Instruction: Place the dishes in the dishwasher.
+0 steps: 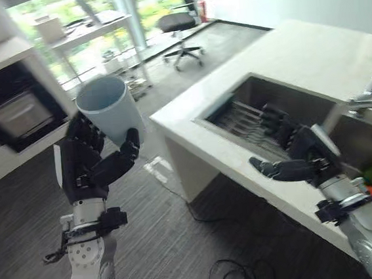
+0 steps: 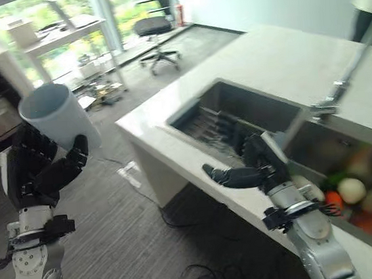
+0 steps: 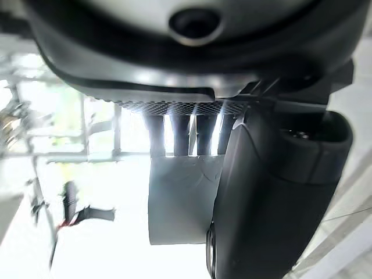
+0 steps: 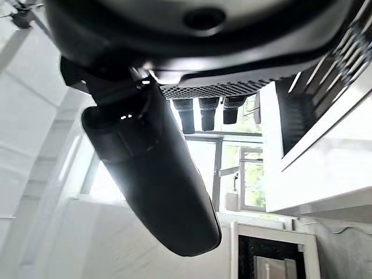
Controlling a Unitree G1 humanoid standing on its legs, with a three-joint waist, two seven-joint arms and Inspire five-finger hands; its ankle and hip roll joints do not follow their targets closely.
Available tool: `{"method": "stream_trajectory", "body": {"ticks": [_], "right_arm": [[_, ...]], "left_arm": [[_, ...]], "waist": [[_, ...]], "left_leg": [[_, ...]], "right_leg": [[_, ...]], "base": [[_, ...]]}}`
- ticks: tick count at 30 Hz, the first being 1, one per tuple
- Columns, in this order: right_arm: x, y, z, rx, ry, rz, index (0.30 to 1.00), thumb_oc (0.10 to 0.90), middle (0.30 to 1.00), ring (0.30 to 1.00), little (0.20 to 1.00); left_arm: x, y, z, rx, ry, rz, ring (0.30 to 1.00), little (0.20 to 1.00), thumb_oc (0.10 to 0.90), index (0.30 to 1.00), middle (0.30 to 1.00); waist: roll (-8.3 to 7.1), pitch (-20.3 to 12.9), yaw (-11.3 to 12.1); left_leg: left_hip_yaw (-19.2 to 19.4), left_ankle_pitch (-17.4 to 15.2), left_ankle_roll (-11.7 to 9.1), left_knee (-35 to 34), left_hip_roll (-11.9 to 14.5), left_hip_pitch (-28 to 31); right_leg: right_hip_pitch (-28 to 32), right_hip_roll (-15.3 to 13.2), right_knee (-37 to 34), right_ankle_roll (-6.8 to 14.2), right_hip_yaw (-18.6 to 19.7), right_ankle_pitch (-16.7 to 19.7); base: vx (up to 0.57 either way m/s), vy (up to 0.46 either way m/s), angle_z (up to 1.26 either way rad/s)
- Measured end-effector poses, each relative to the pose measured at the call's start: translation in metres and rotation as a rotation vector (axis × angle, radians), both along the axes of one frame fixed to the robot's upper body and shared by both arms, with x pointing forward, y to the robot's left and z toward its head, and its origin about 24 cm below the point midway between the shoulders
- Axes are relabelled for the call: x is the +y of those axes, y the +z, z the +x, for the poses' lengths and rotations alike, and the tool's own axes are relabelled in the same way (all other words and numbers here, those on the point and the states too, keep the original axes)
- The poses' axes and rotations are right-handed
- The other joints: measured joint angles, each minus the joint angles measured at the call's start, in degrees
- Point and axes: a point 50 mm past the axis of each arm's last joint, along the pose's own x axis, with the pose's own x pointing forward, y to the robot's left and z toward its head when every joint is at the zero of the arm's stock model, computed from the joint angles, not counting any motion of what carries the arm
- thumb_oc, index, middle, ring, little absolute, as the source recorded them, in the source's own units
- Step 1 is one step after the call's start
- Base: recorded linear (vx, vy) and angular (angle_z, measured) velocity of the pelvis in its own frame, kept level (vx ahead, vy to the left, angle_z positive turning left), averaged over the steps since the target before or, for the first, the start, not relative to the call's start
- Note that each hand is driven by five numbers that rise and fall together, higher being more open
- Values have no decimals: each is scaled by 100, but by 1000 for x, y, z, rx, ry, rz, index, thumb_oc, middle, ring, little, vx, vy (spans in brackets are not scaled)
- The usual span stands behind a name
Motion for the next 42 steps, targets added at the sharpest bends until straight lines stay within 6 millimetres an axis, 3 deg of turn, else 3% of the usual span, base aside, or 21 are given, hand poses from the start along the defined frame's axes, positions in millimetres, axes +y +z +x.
{"method": "stream_trajectory", "body": {"ticks": [1, 3, 5, 6, 7, 8, 9, 10, 12, 13, 16, 19, 21, 27, 28, 33, 37, 42], "right_arm": [[3, -2, 0, 1, 4, 22, 900, 800, 900, 900, 900], [14, -10, 1, 21, 44, 42, 900, 800, 900, 900, 900], [16, -15, -1, 42, 48, 46, 900, 800, 900, 900, 900], [13, -18, -4, 53, 37, 50, 900, 800, 900, 900, 900], [9, -27, -12, 85, 5, 67, 900, 800, 900, 900, 900], [7, -32, -16, 107, -10, 75, 900, 800, 900, 900, 900], [4, -35, -19, 117, -23, 72, 900, 800, 900, 900, 900], [2, -35, -19, 118, -27, 71, 900, 800, 900, 900, 900], [-3, -31, -20, 99, -31, 61, 900, 800, 900, 900, 900], [-6, -26, -19, 76, -40, 55, 900, 800, 900, 900, 900], [0, -14, -12, 19, -4, 54, 900, 800, 900, 900, 900], [17, -3, -3, -38, 51, 86, 900, 800, 900, 900, 900], [27, -3, -2, -37, 95, 89, 900, 800, 900, 900, 900], [25, -10, -5, -9, 78, 93, 900, 800, 900, 900, 900], [20, -17, -9, 27, 48, 95, 900, 800, 900, 900, 900], [20, -22, -10, 52, 57, 83, 900, 800, 900, 900, 900], [15, -37, -17, 119, 32, 87, 900, 800, 900, 900, 900], [11, -39, -17, 131, 17, 63, 900, 800, 900, 900, 900]], "left_arm": [[1, -1, 1, 5, 3, -1, 300, 300, 400, 300, 300], [7, -11, -1, 50, 36, -10, 300, 300, 400, 300, 300], [10, -16, -2, 75, 46, -10, 300, 300, 400, 300, 300], [11, -16, -2, 74, 47, -6, 300, 300, 400, 300, 300], [9, -16, -2, 76, 36, -2, 300, 300, 400, 300, 300], [10, -17, -3, 78, 35, -1, 300, 300, 400, 300, 300], [11, -14, -2, 65, 35, -8, 300, 300, 400, 300, 300], [15, -12, -2, 57, 43, -26, 300, 300, 400, 300, 300], [19, -14, -2, 61, 74, -47, 300, 300, 400, 300, 300], [17, -14, -2, 63, 88, -41, 300, 300, 400, 300, 300], [15, -10, -6, 45, 140, 31, 300, 300, 400, 300, 300], [14, -5, -9, 29, 145, 69, 300, 300, 400, 300, 300], [13, -4, -9, 27, 140, 89, 300, 300, 400, 300, 300], [13, -4, -11, 29, 141, 91, 300, 300, 400, 300, 300], [14, -7, -12, 41, 142, 93, 300, 300, 400, 300, 300], [7, -9, -14, 20, 109, 113, 300, 300, 400, 300, 300], [8, -14, -19, 35, 63, 104, 300, 300, 400, 300, 300], [13, -13, -23, 8, 63, 85, 300, 300, 400, 300, 300]], "waist": [[25, 9, 6], [12, 20, 200], [18, 29, 249], [-1, 30, 365], [-34, 42, 201], [-51, 53, 63], [-64, 86, -24], [-100, 100, -37], [-206, 99, -27], [-230, 102, -27], [-235, 96, 68], [-287, 64, 213], [-300, 47, 212], [-257, 14, 141], [-106, -409, -8], [-154, -437, -19], [-181, -461, -68], [-165, -475, -32]], "left_leg": [[-74, -76, 135, -135, -101, -2], [-283, -170, 320, -140, -322, -38], [-458, -241, 468, -39, -437, -185], [-735, -371, 586, 109, -494, -441], [-1401, -382, 801, 231, -633, -577], [-1748, -327, 856, 252, -701, -623], [-2128, -203, 922, 227, -741, -719], [-2364, -119, 917, 186, -804, -786], [-2677, -68, 958, 137, -1045, -807], [-2806, -57, 976, 146, -1201, -817], [-2817, -62, 988, 227, -1280, -861], [-2902, -55, 978, 238, -1252, -870], [-2974, -34, 927, 234, -1181, -875], [-2959, -52, 692, 235, -1015, -863], [-3077, 140, 252, 321, -478, -1123], [-3130, 179, 237, 291, -461, -1233], [-3332, 238, 205, 224, -490, -1221], [-3328, 193, 193, 192, -477, -1214]], "right_leg": [[-58, -71, 97, -11, 30, 42], [-51, -223, 141, 158, 95, 191], [27, -344, -18, 288, -45, 392], [112, -418, -114, 365, -208, 674], [76, -536, 472, 454, 340, 716], [61, -309, 583, 694, 1029, 529], [-61, 220, 616, 689, 1833, 197], [-181, 613, 482, 639, 2353, 49], [-376, 928, 311, 619, 2818, -87], [-500, 912, 280, 593, 2865, -96], [-569, 718, 119, 551, 2719, -38], [-144, 579, -335, 625, 2235, 138], [-90, 634, -381, 623, 2127, 170], [-125, 772, -265, 439, 2114, 137], [-438, 1258, 40, 41, 1989, -84], [-504, 1313, 65, -63, 2052, -14], [-503, 1436, 133, -93, 2266, -7], [-504, 1459, 164, -116, 2257, -239]], "base": [[-141, 366, 104], [-118, 330, 43], [5, 293, 62], [1, 172, 167], [-6, 32, 212], [-77, -65, 256], [13, -47, 197], [17, -52, 166], [-18, -80, 114], [-36, -102, 97], [-11, -138, 48], [17, -152, 8], [15, -126, 14], [-8, -163, -5], [-16, -124, -3], [-48, -161, 7], [-4, -144, 30], [102, -95, 1]]}}
